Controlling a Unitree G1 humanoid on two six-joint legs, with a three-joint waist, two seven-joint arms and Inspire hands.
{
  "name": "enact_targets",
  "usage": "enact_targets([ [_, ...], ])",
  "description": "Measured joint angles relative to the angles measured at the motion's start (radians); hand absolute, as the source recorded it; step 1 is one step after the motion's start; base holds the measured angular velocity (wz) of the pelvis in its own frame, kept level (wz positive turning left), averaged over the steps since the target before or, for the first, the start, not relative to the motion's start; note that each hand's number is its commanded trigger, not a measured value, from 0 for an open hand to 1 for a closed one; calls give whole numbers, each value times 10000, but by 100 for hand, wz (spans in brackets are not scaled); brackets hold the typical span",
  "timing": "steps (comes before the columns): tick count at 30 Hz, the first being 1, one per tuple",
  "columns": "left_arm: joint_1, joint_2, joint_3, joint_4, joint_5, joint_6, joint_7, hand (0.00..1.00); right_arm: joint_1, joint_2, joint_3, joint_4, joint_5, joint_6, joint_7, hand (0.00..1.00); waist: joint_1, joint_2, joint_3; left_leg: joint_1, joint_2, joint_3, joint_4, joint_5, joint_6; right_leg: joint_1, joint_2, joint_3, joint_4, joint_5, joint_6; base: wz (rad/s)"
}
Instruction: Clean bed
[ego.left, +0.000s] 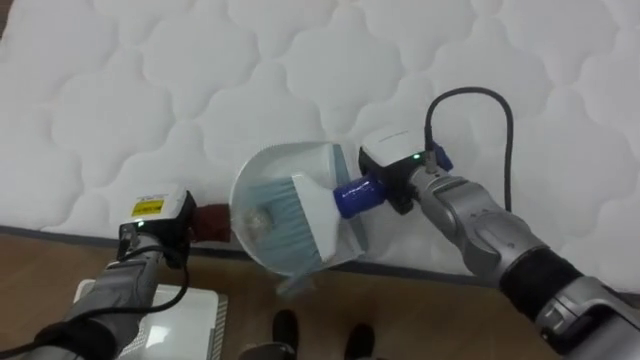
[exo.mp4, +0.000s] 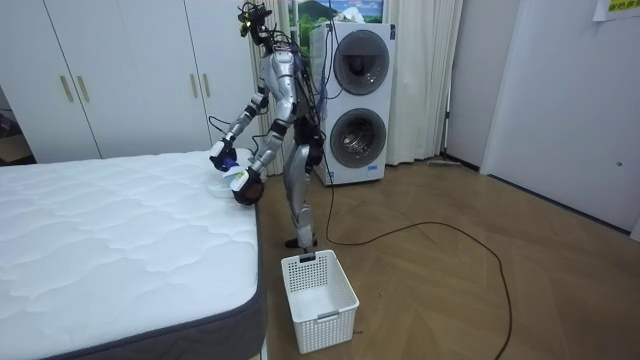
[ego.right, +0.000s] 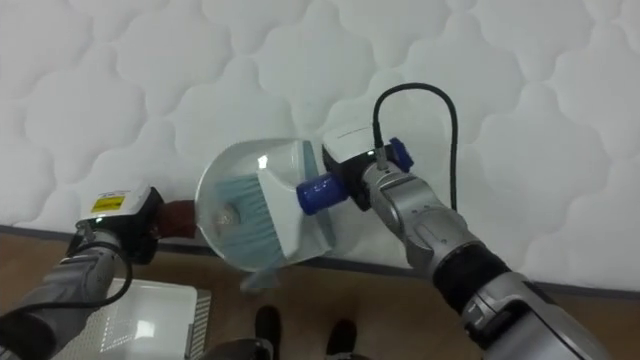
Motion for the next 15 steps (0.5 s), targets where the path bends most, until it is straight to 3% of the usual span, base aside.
enact_targets([
  [15, 380, -136, 45, -105, 1, -99, -22, 100, 350, -145, 3, -639, -23, -92, 651, 100, 95, -6, -4, 7, -171, -59, 30, -30, 62, -21, -193, -32, 196, -116, 128, 2],
])
